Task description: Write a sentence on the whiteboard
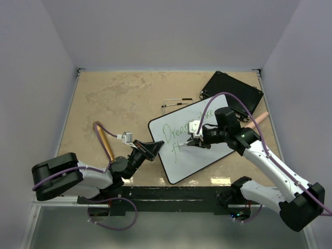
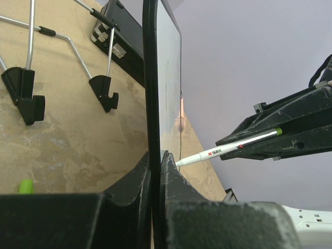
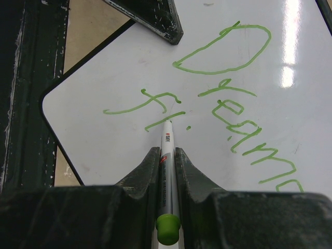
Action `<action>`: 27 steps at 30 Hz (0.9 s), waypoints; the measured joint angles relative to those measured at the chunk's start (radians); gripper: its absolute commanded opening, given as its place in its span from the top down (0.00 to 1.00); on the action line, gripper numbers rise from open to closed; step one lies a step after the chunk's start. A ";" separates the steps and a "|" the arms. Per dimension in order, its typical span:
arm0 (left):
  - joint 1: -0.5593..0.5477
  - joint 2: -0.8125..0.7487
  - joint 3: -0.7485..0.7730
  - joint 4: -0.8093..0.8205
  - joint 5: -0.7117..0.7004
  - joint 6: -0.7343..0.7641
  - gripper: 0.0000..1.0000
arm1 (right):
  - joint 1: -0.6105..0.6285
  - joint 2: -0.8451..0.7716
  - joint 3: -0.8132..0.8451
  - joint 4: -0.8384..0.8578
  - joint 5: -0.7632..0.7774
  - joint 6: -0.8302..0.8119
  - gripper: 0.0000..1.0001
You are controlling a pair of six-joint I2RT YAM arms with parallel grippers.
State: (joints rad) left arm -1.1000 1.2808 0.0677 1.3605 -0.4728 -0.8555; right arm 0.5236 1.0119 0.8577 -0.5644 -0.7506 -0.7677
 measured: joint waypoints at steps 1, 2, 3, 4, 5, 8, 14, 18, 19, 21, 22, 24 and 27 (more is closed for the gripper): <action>0.000 0.000 0.000 0.000 0.000 0.000 1.00 | 0.000 0.000 0.000 0.000 0.000 -0.001 1.00; 0.000 0.000 0.000 0.000 0.000 0.000 1.00 | 0.000 0.000 0.000 -0.001 -0.001 -0.004 1.00; 0.000 0.000 0.000 0.000 0.000 0.000 1.00 | 0.000 0.000 0.000 -0.003 -0.002 -0.008 1.00; 0.000 0.000 0.000 0.000 0.000 0.000 1.00 | 0.000 0.000 0.000 -0.004 -0.002 -0.013 1.00; 0.000 0.000 0.000 0.000 0.000 0.000 1.00 | 0.000 0.000 0.000 -0.005 -0.003 -0.017 1.00; 0.000 0.000 0.000 0.000 0.000 0.000 1.00 | 0.000 0.000 0.000 -0.013 -0.004 -0.030 1.00; 0.000 0.000 0.000 0.000 0.000 0.000 1.00 | 0.000 0.000 0.000 -0.015 -0.003 -0.034 1.00; 0.000 0.000 0.000 0.000 0.000 0.000 1.00 | 0.000 0.000 0.000 -0.012 0.000 -0.024 1.00; 0.000 0.000 0.000 0.000 0.000 0.000 1.00 | 0.000 0.000 0.000 -0.011 0.001 -0.021 1.00; 0.000 0.000 0.000 0.000 0.000 0.000 1.00 | -0.001 -0.001 0.000 -0.011 0.000 -0.017 1.00; 0.000 0.000 0.000 0.000 0.000 0.000 1.00 | -0.001 -0.002 0.000 -0.011 0.000 -0.017 1.00; 0.000 0.000 0.000 0.000 0.000 0.000 1.00 | -0.002 -0.005 0.000 -0.011 0.007 -0.014 1.00; 0.000 0.000 0.000 0.000 0.000 0.000 1.00 | -0.003 -0.005 0.000 -0.009 0.018 -0.003 1.00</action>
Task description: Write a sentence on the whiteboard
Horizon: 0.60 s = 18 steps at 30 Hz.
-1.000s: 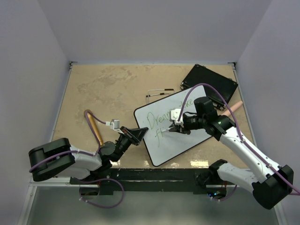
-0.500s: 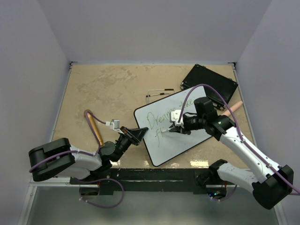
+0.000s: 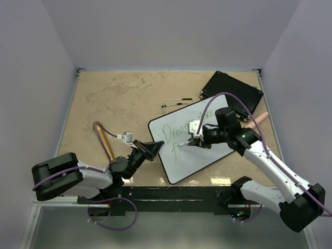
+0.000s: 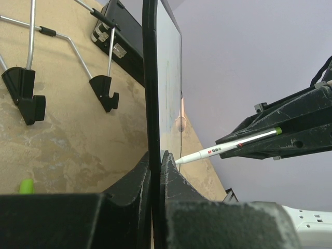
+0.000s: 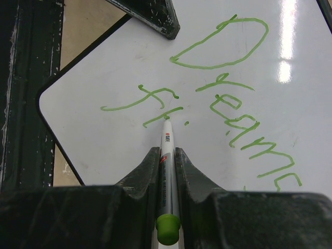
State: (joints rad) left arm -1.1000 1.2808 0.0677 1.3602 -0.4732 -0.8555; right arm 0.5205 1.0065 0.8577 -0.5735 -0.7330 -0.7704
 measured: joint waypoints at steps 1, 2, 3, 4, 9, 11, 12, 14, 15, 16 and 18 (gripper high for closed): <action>0.000 0.000 0.000 0.000 0.000 0.000 1.00 | -0.002 -0.001 0.000 0.000 0.003 0.004 1.00; 0.000 0.000 0.000 0.000 0.000 0.000 1.00 | -0.005 -0.003 0.000 0.000 0.006 0.008 1.00; 0.000 0.000 0.000 0.000 0.000 0.000 1.00 | -0.008 -0.006 0.000 0.001 0.010 0.011 1.00; 0.000 0.000 0.000 0.000 0.000 0.000 1.00 | -0.012 -0.008 0.000 0.002 0.013 0.013 1.00; 0.000 -0.002 0.000 0.000 0.000 0.000 1.00 | -0.033 -0.013 0.000 0.005 0.018 0.021 1.00; 0.000 -0.003 0.000 0.000 0.000 0.000 1.00 | -0.037 -0.013 0.000 0.005 0.016 0.021 1.00; 0.000 -0.003 0.000 0.000 0.000 0.001 1.00 | -0.037 -0.013 0.000 0.004 0.015 0.021 1.00; 0.000 -0.004 0.000 0.000 0.000 0.001 1.00 | -0.037 -0.013 0.000 0.001 0.010 0.013 1.00; 0.000 -0.005 -0.001 0.000 0.000 0.001 1.00 | -0.038 -0.012 0.000 -0.002 0.008 0.006 1.00; 0.000 -0.005 -0.001 -0.001 -0.001 0.001 1.00 | -0.039 -0.010 0.000 -0.006 0.005 -0.005 1.00; 0.000 -0.005 -0.001 -0.002 -0.002 0.001 1.00 | -0.040 -0.003 0.000 -0.021 -0.010 -0.025 1.00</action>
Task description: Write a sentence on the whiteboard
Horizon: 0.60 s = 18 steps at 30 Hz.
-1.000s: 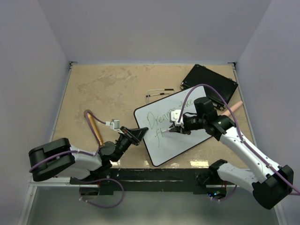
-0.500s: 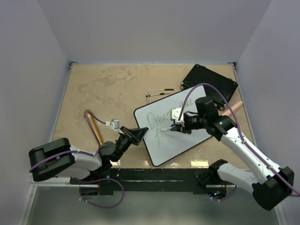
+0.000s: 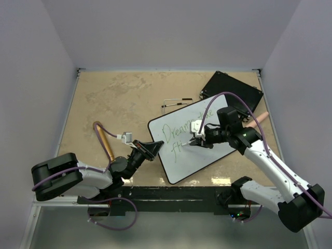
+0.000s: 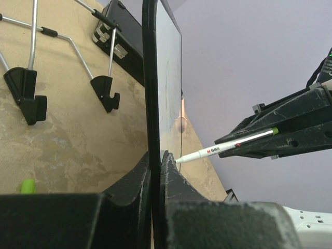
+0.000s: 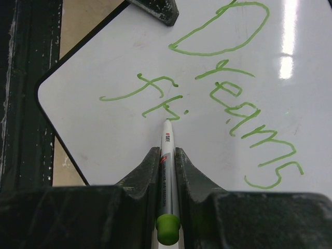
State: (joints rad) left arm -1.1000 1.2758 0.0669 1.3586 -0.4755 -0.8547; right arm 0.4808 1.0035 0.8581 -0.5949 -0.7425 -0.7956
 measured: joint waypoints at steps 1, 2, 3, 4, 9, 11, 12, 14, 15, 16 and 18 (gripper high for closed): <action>0.000 0.000 0.000 0.000 -0.001 0.000 1.00 | -0.001 0.005 0.000 -0.010 -0.008 -0.009 1.00; 0.000 0.000 -0.001 -0.001 -0.001 0.000 1.00 | 0.000 0.010 0.000 -0.021 -0.014 -0.017 1.00; 0.000 0.000 -0.002 -0.002 -0.002 0.000 1.00 | 0.000 0.012 0.000 -0.031 -0.018 -0.024 1.00; 0.000 -0.001 -0.003 -0.002 -0.002 0.000 1.00 | 0.000 0.016 0.000 -0.042 -0.023 -0.032 1.00; 0.000 -0.003 -0.006 -0.002 -0.002 0.000 1.00 | 0.009 0.030 0.001 -0.074 -0.035 -0.059 1.00; 0.000 -0.003 -0.008 -0.002 -0.002 0.000 1.00 | 0.012 0.036 0.001 -0.082 -0.037 -0.062 1.00; 0.000 -0.003 -0.009 -0.002 -0.002 0.000 1.00 | 0.013 0.037 0.001 -0.084 -0.036 -0.061 1.00; 0.000 -0.004 -0.010 -0.002 -0.002 0.000 1.00 | 0.014 0.036 0.001 -0.081 -0.034 -0.054 1.00; 0.000 -0.005 -0.010 -0.001 -0.002 0.000 1.00 | 0.016 0.032 0.001 -0.078 -0.031 -0.043 1.00; 0.000 -0.006 -0.010 -0.001 -0.002 0.000 1.00 | 0.016 0.028 0.001 -0.074 -0.025 -0.030 1.00; 0.000 -0.008 -0.010 -0.001 -0.002 0.001 1.00 | 0.008 0.015 0.001 -0.061 -0.008 -0.005 1.00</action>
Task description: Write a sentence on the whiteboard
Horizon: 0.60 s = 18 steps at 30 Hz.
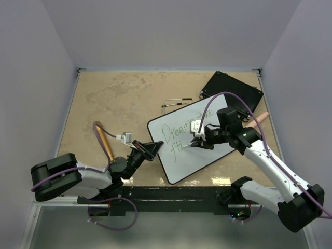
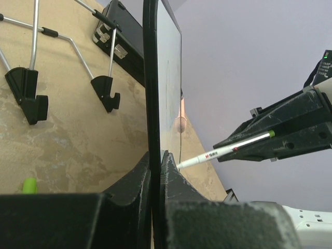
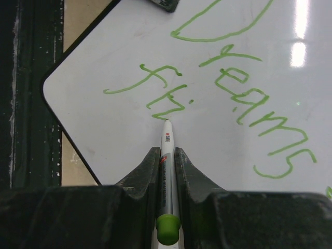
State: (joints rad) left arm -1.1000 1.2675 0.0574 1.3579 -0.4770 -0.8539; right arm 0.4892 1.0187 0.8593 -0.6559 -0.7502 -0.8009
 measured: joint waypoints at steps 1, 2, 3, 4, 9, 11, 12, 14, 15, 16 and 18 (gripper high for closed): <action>0.000 0.000 0.000 0.000 0.000 0.000 1.00 | -0.010 -0.006 0.000 0.009 0.006 0.011 1.00; 0.000 0.000 0.000 0.000 0.000 0.000 1.00 | -0.024 -0.012 0.000 0.019 0.009 0.020 1.00; 0.000 -0.001 0.000 0.000 0.000 0.000 1.00 | -0.039 -0.017 0.000 0.028 0.011 0.027 1.00; 0.000 -0.001 0.000 0.001 0.000 0.000 1.00 | -0.048 -0.021 0.000 0.033 0.014 0.032 1.00; 0.000 -0.002 0.000 0.001 0.001 0.000 1.00 | -0.089 -0.034 0.000 0.042 0.014 0.034 1.00; 0.000 -0.002 0.000 0.001 0.001 0.000 1.00 | -0.092 -0.034 0.000 0.042 0.015 0.033 1.00; 0.000 -0.002 0.000 0.001 0.001 0.000 1.00 | -0.092 -0.034 0.000 0.042 0.016 0.033 1.00; 0.000 -0.002 0.000 0.001 0.001 0.000 1.00 | -0.092 -0.033 0.000 0.043 0.019 0.034 1.00; 0.000 -0.002 0.000 0.001 0.001 0.000 1.00 | -0.092 -0.033 0.000 0.043 0.022 0.034 1.00; 0.000 -0.002 0.000 0.001 0.001 0.000 1.00 | -0.092 -0.033 0.000 0.044 0.022 0.034 1.00; 0.000 -0.002 0.000 0.001 0.001 0.000 1.00 | -0.092 -0.033 0.000 0.045 0.022 0.036 1.00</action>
State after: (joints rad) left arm -1.1000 1.2655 0.0578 1.3590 -0.4759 -0.8536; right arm 0.3969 0.9859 0.8593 -0.6109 -0.7280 -0.7647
